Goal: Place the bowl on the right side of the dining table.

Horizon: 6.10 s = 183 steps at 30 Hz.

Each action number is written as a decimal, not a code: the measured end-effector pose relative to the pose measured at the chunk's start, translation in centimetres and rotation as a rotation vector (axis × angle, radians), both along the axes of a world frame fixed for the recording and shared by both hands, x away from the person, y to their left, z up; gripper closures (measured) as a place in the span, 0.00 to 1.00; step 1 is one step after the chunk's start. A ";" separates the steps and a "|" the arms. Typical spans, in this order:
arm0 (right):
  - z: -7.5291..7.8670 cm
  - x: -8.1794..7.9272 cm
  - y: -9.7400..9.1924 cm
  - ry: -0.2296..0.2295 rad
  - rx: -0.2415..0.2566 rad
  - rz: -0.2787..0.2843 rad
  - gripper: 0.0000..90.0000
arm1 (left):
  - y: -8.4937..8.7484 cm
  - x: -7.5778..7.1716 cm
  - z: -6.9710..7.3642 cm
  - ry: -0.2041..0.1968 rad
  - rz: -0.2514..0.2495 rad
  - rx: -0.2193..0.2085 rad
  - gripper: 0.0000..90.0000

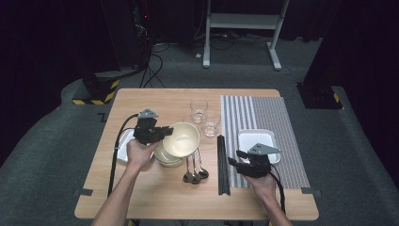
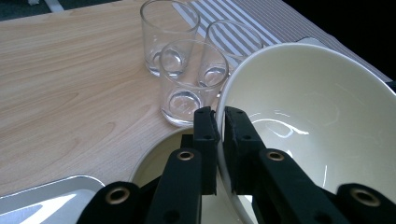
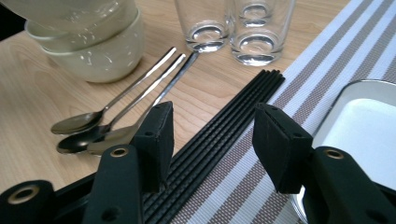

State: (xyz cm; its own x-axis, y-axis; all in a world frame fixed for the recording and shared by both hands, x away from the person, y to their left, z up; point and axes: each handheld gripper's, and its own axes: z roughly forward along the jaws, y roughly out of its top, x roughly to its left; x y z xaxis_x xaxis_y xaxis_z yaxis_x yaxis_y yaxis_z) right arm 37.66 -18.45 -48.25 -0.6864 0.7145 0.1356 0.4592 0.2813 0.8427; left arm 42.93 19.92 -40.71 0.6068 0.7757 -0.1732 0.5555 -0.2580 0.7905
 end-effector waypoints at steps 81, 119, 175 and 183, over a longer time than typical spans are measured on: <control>8.7 5.1 7.9 -0.011 0.038 0.072 0.63 | -2.4 0.6 0.4 0.003 -0.026 0.025 0.94; 7.2 7.0 11.7 0.087 -0.169 0.061 0.86 | -3.8 0.6 0.8 -0.010 -0.041 0.062 0.93; 6.4 7.6 8.1 0.111 -0.150 -0.015 0.92 | -4.1 0.0 0.8 -0.064 -0.011 0.029 0.53; 6.5 7.6 7.4 0.111 -0.143 -0.025 0.92 | -3.5 -0.3 0.8 -0.080 0.012 0.039 0.48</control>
